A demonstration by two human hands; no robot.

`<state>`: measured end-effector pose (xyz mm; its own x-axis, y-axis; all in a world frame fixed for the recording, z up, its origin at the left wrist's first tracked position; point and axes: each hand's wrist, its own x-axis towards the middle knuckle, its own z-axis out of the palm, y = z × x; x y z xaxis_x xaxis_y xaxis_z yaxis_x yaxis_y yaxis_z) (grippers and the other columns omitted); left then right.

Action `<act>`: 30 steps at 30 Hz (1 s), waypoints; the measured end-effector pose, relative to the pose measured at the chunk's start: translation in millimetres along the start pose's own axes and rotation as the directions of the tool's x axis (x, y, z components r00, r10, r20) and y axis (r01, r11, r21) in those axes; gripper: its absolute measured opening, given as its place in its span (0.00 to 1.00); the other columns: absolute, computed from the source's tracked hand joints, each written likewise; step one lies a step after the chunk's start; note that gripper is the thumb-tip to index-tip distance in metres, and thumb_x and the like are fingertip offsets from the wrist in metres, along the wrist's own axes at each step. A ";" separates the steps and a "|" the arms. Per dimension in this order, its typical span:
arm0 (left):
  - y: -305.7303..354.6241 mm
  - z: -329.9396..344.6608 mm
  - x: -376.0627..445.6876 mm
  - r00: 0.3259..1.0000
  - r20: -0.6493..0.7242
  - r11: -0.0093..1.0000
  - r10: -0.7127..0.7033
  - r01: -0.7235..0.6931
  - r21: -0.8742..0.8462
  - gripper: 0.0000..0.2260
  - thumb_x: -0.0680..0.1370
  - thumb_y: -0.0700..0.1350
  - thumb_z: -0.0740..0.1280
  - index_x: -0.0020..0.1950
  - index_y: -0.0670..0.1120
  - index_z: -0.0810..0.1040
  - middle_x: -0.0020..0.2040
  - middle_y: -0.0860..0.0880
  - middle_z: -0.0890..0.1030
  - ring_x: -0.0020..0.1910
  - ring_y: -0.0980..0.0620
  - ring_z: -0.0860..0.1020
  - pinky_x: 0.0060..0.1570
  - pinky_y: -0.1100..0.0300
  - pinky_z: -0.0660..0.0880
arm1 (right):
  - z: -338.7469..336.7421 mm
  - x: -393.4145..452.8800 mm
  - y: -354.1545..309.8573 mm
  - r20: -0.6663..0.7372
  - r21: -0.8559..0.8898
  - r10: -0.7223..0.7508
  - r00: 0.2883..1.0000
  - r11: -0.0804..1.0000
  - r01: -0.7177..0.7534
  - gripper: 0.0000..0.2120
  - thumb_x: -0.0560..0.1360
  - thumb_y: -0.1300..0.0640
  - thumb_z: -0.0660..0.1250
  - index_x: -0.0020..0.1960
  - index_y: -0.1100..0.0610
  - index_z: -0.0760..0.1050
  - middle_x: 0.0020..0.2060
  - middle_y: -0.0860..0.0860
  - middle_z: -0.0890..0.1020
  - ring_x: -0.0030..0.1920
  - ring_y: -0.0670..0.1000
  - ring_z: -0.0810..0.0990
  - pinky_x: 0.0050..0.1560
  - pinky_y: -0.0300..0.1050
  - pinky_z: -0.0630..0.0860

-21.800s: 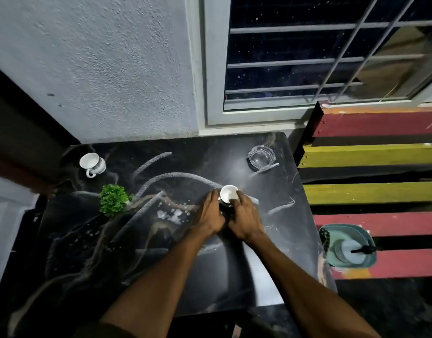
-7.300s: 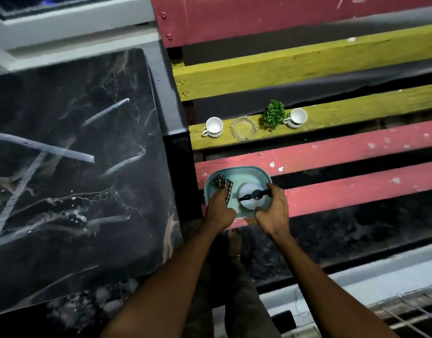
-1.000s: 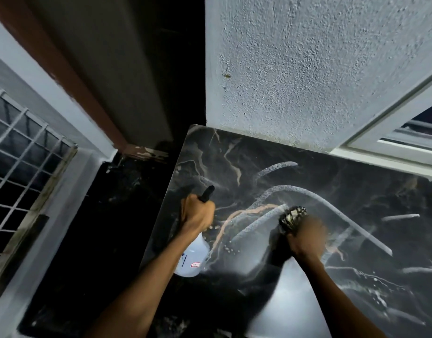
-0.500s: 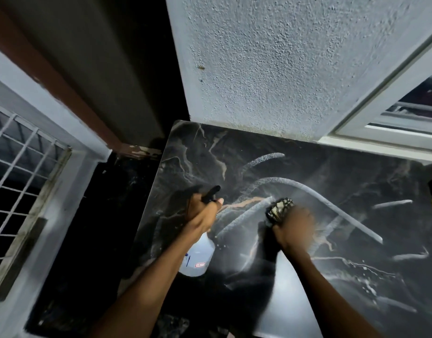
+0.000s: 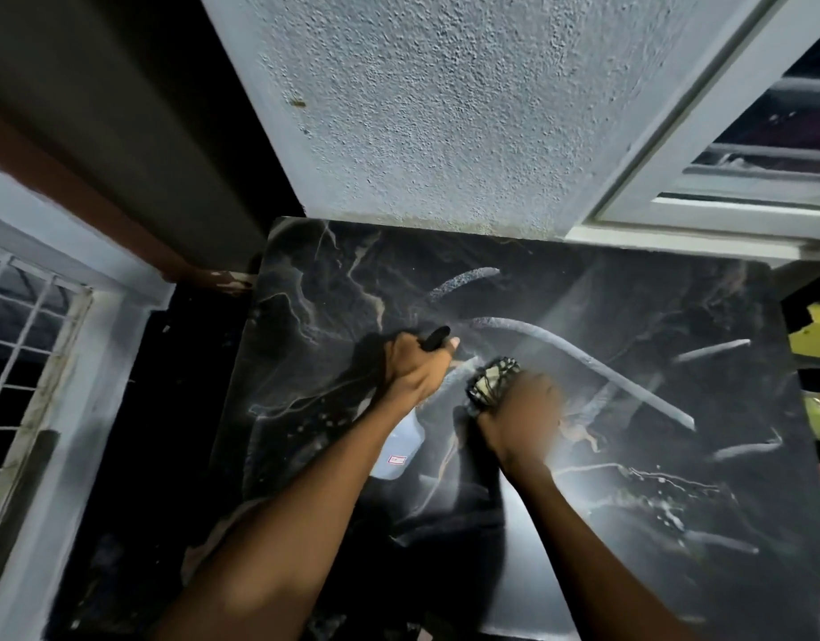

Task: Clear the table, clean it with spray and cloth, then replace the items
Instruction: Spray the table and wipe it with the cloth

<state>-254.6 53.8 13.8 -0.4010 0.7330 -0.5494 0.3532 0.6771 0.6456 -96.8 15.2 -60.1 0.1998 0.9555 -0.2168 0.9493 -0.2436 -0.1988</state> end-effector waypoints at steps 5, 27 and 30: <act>13.1 11.9 4.1 1.000 -0.014 1.000 -0.006 0.007 0.028 0.21 0.70 0.59 0.71 0.52 0.44 0.86 0.52 0.42 0.86 0.55 0.41 0.81 0.58 0.54 0.78 | 0.0 1.2 2.4 -0.007 0.025 -0.004 1.000 1.000 0.005 0.37 0.61 0.35 0.74 0.57 0.60 0.71 0.53 0.58 0.74 0.54 0.62 0.73 0.52 0.56 0.73; -30.9 -47.3 3.1 0.970 -0.219 0.993 -0.102 0.112 0.033 0.20 0.73 0.58 0.73 0.53 0.43 0.86 0.54 0.39 0.85 0.58 0.37 0.80 0.61 0.50 0.77 | -1.1 3.0 3.0 0.022 0.044 -0.007 1.000 0.999 0.006 0.33 0.61 0.40 0.74 0.56 0.60 0.70 0.53 0.60 0.73 0.53 0.63 0.72 0.51 0.57 0.72; -47.3 -67.4 -2.3 0.955 -0.253 0.984 -0.155 0.172 0.046 0.26 0.67 0.65 0.70 0.49 0.44 0.86 0.49 0.40 0.86 0.53 0.38 0.82 0.57 0.49 0.80 | -0.6 2.7 4.6 0.010 0.048 -0.018 1.000 0.999 0.017 0.34 0.60 0.40 0.70 0.56 0.62 0.70 0.53 0.62 0.73 0.53 0.64 0.72 0.52 0.58 0.72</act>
<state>-327.4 15.8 20.2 -0.6518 0.5785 -0.4904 0.3175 0.7954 0.5163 -91.7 16.7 -61.0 0.1807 0.9580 -0.2226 0.9398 -0.2349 -0.2483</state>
